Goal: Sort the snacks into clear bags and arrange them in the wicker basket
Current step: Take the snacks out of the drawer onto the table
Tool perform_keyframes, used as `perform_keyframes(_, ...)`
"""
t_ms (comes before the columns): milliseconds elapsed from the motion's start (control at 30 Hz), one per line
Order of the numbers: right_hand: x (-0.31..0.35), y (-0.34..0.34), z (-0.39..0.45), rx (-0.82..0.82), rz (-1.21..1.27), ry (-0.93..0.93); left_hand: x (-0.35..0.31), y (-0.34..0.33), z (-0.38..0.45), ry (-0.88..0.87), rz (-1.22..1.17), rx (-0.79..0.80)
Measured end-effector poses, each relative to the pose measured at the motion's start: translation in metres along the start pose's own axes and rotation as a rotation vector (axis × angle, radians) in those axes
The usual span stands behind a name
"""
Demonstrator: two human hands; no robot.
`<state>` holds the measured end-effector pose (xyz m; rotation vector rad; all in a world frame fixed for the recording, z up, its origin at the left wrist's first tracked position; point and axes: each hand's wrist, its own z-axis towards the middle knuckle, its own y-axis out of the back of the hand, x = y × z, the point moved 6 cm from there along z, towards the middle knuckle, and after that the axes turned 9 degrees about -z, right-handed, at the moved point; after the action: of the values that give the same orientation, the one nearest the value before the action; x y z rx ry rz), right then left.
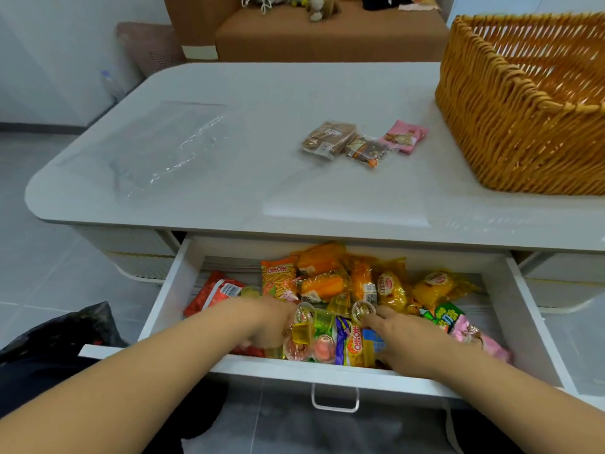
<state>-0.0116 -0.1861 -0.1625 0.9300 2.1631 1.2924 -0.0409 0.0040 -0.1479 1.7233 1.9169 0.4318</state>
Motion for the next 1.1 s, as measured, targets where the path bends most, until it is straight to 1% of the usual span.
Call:
perform_keyframes(33, 0.0, 0.0, 0.0, -0.002, 0.008, 0.003, 0.001, 0.008, -0.003, -0.015, -0.056, -0.013)
perform_keyframes(100, 0.001, -0.002, -0.001, -0.006, 0.017, 0.013, 0.001, 0.026, -0.016, -0.063, -0.239, -0.031)
perform_keyframes(167, 0.0, -0.004, 0.0, -0.002, 0.029, 0.015, -0.006, 0.049, -0.037, -0.175, -0.41, -0.057)
perform_keyframes(233, 0.0, -0.004, 0.001, 0.007, 0.039, 0.014, -0.015, 0.074, -0.062, -0.29, -0.506, -0.123)
perform_keyframes(267, 0.001, -0.004, 0.001, 0.014, 0.04, 0.014, -0.018, 0.088, -0.072, -0.335, -0.529, -0.185)
perform_keyframes(367, 0.001, -0.001, 0.003, 0.035, 0.02, 0.017, -0.027, 0.141, -0.083, -0.406, -0.536, -0.471)
perform_keyframes(433, 0.003, -0.002, 0.003, 0.064, 0.011, 0.011, -0.033, 0.173, -0.071, -0.39, -0.494, -0.618)
perform_keyframes(467, 0.003, -0.004, 0.003, 0.084, 0.021, 0.003, -0.036, 0.189, -0.057, -0.367, -0.452, -0.681)
perform_keyframes(533, 0.003, -0.007, 0.005, 0.12, 0.039, -0.013, -0.04, 0.213, -0.027, -0.291, -0.273, -0.833)
perform_keyframes(600, 0.003, -0.008, 0.006, 0.132, 0.051, -0.01, -0.041, 0.224, 0.004, -0.221, -0.142, -0.993)
perform_keyframes(667, 0.003, -0.008, 0.007, 0.119, 0.043, 0.006, -0.042, 0.224, 0.027, -0.254, -0.173, -1.112)
perform_keyframes(767, 0.002, -0.009, 0.007, 0.096, 0.024, 0.013, -0.039, 0.218, 0.04, -0.368, -0.339, -1.277)
perform_keyframes(833, 0.002, -0.006, 0.006, 0.095, 0.035, 0.011, -0.034, 0.218, 0.04, -0.423, -0.468, -1.299)
perform_keyframes(933, 0.005, 0.005, 0.001, 0.099, 0.094, 0.024, -0.028, 0.213, 0.034, -0.465, -0.547, -1.298)
perform_keyframes(967, 0.004, 0.014, -0.001, 0.082, 0.172, 0.027, -0.028, 0.21, 0.031, -0.49, -0.55, -1.301)
perform_keyframes(1033, 0.001, 0.043, -0.006, 0.006, 0.429, 0.024, -0.027, 0.2, 0.024, -0.515, -0.555, -1.299)
perform_keyframes(1100, -0.011, 0.082, -0.012, -0.136, 0.701, -0.007, -0.017, 0.19, 0.018, -0.499, -0.63, -1.304)
